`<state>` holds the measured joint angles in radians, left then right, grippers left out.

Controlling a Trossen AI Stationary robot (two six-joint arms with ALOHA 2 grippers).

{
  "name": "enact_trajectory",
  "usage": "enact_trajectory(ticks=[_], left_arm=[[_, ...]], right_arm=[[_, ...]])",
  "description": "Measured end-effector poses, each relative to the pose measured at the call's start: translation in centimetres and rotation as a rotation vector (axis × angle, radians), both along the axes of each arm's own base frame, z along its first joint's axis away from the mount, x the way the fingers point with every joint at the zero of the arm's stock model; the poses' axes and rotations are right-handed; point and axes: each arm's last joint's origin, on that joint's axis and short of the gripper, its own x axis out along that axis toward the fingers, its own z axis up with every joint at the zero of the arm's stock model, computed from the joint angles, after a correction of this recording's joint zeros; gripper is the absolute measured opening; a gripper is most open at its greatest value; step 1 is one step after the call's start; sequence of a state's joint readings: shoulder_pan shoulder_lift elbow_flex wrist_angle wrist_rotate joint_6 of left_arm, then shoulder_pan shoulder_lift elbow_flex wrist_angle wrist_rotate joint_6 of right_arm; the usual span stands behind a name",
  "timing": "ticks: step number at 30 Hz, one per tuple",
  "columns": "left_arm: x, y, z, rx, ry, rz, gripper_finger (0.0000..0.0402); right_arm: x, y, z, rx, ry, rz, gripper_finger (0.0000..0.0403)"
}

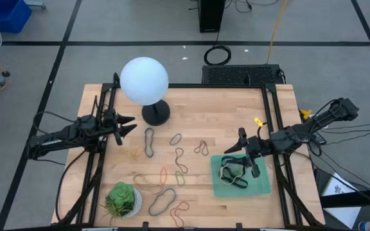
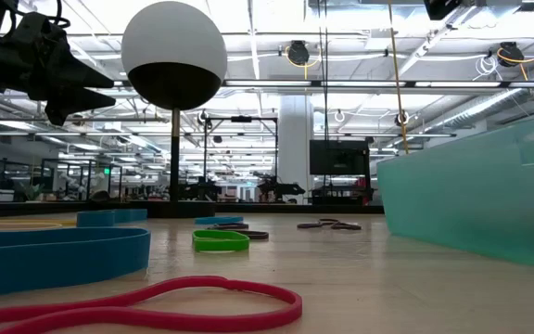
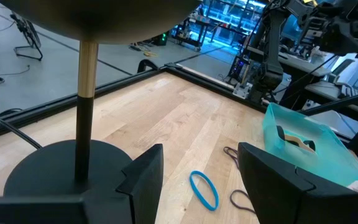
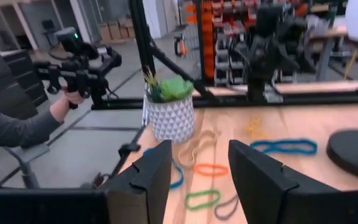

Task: Pick and place rubber bands into bin
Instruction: Put the top purple rubber band into the green bin

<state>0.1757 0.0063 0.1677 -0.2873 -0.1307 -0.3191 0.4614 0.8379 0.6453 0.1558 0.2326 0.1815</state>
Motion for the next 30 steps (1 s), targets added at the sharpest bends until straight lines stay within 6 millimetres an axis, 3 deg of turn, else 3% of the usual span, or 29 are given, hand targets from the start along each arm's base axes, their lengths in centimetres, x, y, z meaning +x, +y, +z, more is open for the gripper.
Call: enact_trajectory(ticks=[10,16,23,30], left_arm=[[0.0,0.0,0.0,0.001,0.000,0.000,0.0212],[0.0,0.0,0.0,0.001,0.000,0.000,0.0212],[0.0,0.0,0.0,0.001,0.000,0.000,0.0212],[0.0,0.0,0.0,0.000,0.000,0.000,0.0212]], right_arm=[[0.0,0.1,1.4,0.116,-0.112,0.001,0.0151],[0.3,-0.5,1.3,-0.009,-0.133,-0.028,0.0150],[1.6,-1.9,2.9,-0.108,0.013,-0.112,0.0144],[4.7,-3.5,5.0,-0.270,0.247,-0.188,0.0144]])
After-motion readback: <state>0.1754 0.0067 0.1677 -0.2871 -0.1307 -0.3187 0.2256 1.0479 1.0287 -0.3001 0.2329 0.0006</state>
